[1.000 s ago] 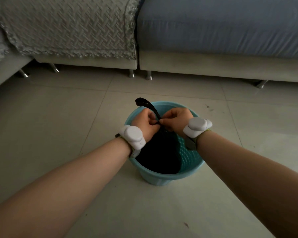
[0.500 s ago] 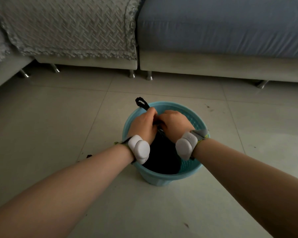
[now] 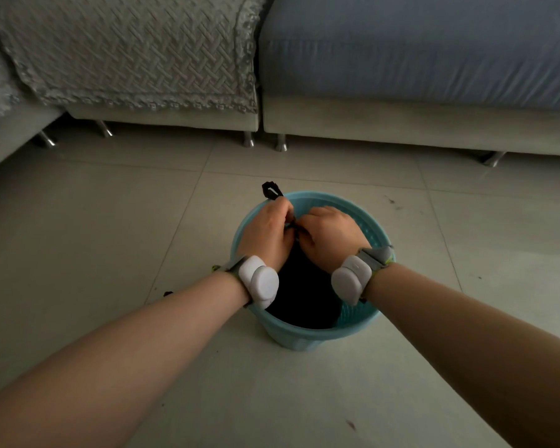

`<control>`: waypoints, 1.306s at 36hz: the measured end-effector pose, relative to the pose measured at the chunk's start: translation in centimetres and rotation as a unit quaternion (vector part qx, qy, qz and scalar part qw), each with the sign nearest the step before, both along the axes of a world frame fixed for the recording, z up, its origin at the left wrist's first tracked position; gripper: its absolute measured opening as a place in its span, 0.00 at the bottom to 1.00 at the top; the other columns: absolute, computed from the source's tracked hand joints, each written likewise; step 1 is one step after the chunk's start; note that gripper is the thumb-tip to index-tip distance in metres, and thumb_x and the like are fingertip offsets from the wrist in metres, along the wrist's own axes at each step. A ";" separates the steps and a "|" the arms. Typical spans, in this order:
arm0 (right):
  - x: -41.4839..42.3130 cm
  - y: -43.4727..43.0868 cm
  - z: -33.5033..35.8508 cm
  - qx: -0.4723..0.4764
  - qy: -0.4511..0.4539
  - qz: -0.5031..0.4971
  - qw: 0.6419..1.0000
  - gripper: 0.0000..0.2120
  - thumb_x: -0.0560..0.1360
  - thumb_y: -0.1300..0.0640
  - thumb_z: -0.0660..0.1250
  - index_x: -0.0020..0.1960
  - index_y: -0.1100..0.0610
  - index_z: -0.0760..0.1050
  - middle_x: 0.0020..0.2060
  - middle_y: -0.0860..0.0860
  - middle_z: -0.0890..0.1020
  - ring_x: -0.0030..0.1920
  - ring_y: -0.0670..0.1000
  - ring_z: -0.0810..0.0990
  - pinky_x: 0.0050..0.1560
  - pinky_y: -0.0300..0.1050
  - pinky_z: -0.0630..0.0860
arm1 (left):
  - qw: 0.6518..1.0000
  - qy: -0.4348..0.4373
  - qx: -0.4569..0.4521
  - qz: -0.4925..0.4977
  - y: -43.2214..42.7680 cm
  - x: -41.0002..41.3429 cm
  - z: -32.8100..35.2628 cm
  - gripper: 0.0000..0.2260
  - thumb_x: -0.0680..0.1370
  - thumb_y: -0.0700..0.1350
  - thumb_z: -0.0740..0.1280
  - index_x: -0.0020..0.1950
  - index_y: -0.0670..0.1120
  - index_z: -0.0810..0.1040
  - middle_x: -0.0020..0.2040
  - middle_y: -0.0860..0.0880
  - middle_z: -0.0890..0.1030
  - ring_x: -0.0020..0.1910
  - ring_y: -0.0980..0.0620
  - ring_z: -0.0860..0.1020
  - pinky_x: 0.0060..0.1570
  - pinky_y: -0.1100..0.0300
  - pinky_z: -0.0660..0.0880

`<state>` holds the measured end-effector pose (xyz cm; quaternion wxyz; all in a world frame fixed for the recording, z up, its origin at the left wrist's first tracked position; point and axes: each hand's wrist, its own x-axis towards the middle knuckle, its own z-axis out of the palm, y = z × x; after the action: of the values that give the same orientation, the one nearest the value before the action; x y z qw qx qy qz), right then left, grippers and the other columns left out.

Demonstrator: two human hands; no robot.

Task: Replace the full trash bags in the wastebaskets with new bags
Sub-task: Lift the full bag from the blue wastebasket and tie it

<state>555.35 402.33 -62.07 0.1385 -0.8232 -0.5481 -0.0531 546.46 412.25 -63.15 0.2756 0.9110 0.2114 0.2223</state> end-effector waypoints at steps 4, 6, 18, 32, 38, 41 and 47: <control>-0.2 0.0 -0.2 0.049 0.009 -0.002 0.999 0.09 0.71 0.58 0.62 0.42 0.58 0.81 0.34 0.56 0.79 0.37 0.60 0.79 0.35 0.44 0.72 | 1.000 -0.022 -0.018 -0.006 -0.1 -0.2 0.2 0.06 0.73 0.35 0.64 0.49 0.41 0.72 0.44 0.45 0.78 0.41 0.47 0.75 0.36 0.63 0.63; -0.1 0.0 -0.2 0.047 0.012 -0.002 0.999 0.09 0.71 0.58 0.62 0.43 0.58 0.81 0.34 0.56 0.80 0.37 0.60 0.79 0.35 0.45 0.73 | 0.999 -0.035 -0.039 -0.009 -0.2 -0.2 0.4 0.06 0.73 0.35 0.65 0.49 0.40 0.72 0.44 0.45 0.79 0.42 0.46 0.77 0.39 0.60 0.68; 0.6 0.8 0.2 0.051 0.222 -0.049 0.973 0.08 0.76 0.60 0.63 0.50 0.59 0.80 0.42 0.54 0.81 0.43 0.51 0.77 0.43 0.41 0.68 | 0.992 -0.056 -0.110 0.007 0.7 -0.2 0.2 0.09 0.72 0.37 0.67 0.49 0.46 0.72 0.41 0.55 0.76 0.38 0.55 0.76 0.40 0.67 0.72; 2.9 -0.5 0.6 0.094 0.728 -0.101 0.671 0.11 0.78 0.66 0.58 0.40 0.57 0.73 0.25 0.49 0.73 0.23 0.45 0.69 0.25 0.36 0.64 | 0.986 0.001 -0.167 -0.017 0.7 -0.2 0.7 0.09 0.72 0.45 0.73 0.51 0.48 0.81 0.44 0.54 0.81 0.42 0.60 0.78 0.46 0.69 0.73; 2.9 -0.6 1.3 0.079 0.684 -0.113 0.716 0.11 0.77 0.70 0.59 0.45 0.57 0.76 0.23 0.46 0.79 0.22 0.42 0.74 0.28 0.33 0.72 | 0.994 0.010 -0.109 0.021 0.4 0.1 1.1 0.07 0.73 0.47 0.71 0.46 0.45 0.82 0.42 0.50 0.83 0.41 0.52 0.79 0.46 0.59 0.74; 3.1 -0.4 1.7 0.061 0.560 -0.115 0.818 0.09 0.74 0.69 0.65 0.49 0.58 0.78 0.24 0.46 0.79 0.23 0.39 0.75 0.31 0.32 0.75 | 0.995 0.054 -0.087 0.007 0.7 0.2 1.2 0.07 0.74 0.49 0.69 0.45 0.46 0.81 0.40 0.51 0.81 0.40 0.53 0.78 0.43 0.61 0.72; 3.1 -0.3 2.2 -0.002 0.322 -0.079 0.943 0.06 0.70 0.62 0.71 0.46 0.57 0.83 0.35 0.47 0.81 0.39 0.48 0.79 0.47 0.45 0.77 | 0.991 0.109 -0.034 -0.074 1.5 0.0 2.0 0.07 0.76 0.47 0.65 0.44 0.44 0.77 0.38 0.51 0.77 0.38 0.51 0.74 0.39 0.58 0.70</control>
<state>558.48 402.00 -59.85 0.3012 -0.8370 -0.4079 0.2056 546.47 413.75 -61.15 0.2978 0.9330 0.1796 0.0928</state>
